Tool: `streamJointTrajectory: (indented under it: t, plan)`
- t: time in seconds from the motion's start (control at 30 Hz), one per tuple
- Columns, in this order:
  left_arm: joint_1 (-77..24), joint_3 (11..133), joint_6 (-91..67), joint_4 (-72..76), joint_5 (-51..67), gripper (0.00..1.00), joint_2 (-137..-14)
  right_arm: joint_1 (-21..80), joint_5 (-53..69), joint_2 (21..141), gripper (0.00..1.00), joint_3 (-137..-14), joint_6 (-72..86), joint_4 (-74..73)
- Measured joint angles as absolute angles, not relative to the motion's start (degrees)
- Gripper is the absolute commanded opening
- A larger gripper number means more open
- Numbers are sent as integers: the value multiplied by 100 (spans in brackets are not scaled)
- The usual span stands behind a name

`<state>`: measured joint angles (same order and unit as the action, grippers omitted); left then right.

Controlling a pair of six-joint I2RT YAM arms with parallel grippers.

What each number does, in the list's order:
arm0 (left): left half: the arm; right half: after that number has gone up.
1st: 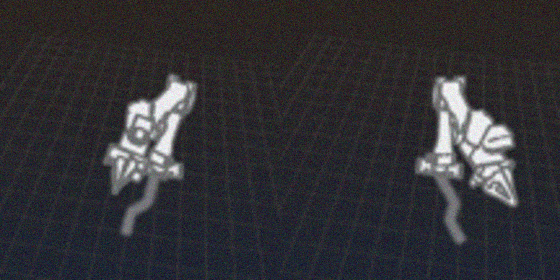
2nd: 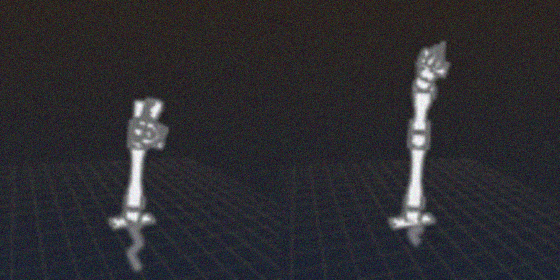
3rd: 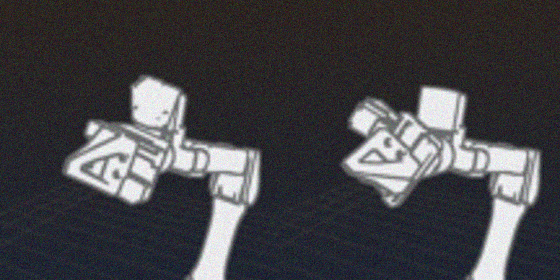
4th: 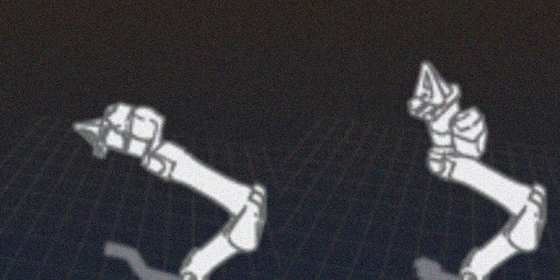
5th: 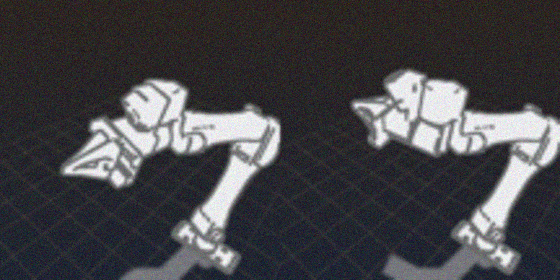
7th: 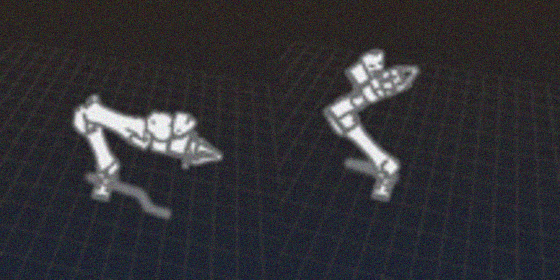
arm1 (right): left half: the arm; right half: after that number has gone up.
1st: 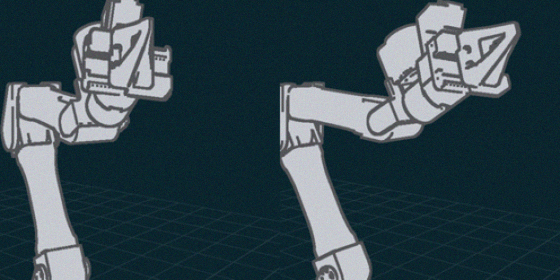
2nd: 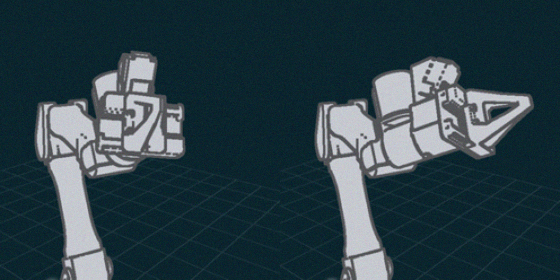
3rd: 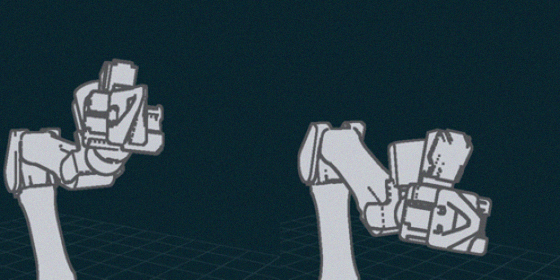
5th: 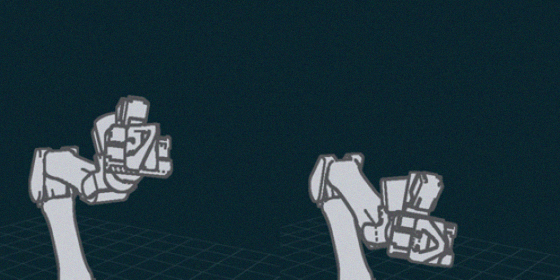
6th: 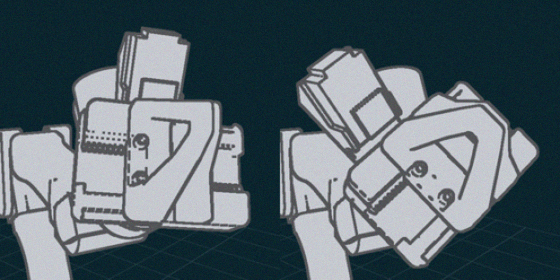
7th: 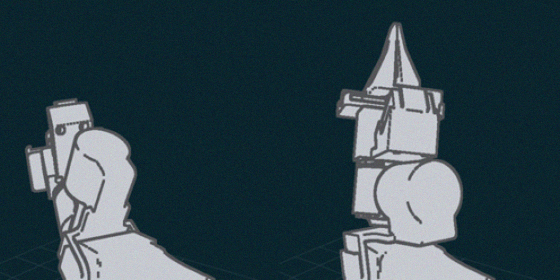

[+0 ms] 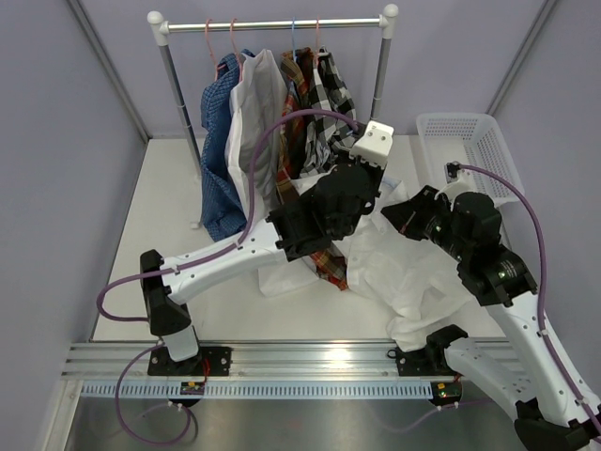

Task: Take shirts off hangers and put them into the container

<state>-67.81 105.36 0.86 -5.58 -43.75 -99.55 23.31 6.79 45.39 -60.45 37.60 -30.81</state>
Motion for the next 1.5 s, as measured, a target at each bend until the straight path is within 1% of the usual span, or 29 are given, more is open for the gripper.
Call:
streamJointTrajectory:
  t: [0.03, 0.07, 0.17, 0.33, 0.57, 1.03, 1.3, 1.5]
  plan:
    - [-6753, 10519, 40, -585, -4375, 0, -9931, 2331, 637, 4506, 1, -6049, 3767, -3127]
    - [-6718, 10455, -12, -600, -4372, 0, -9874, 2331, 591, 4466, 0, -6049, 3767, -3194]
    - [-6611, 10147, -191, -655, -4351, 0, -9623, 2331, 311, 4281, 0, -6160, 3706, -3627]
    - [-6440, 9559, -489, -602, -4226, 0, -9098, 2349, -405, 4058, 0, -6724, 3542, -4554]
    - [-6147, 8910, -904, -543, -3994, 0, -8484, 2377, -950, 4012, 0, -7310, 3315, -5312]
    - [-5846, 8047, -1184, -344, -3267, 0, -7870, 2408, -1109, 4182, 0, -7570, 3175, -5902]
    - [-5758, 7166, -856, 482, -2825, 0, -7299, 2427, -1059, 4630, 0, -8147, 3199, -6272]
    - [-5725, 6941, -484, 858, -2827, 0, -7122, 2429, -823, 4934, 0, -8484, 3238, -6532]
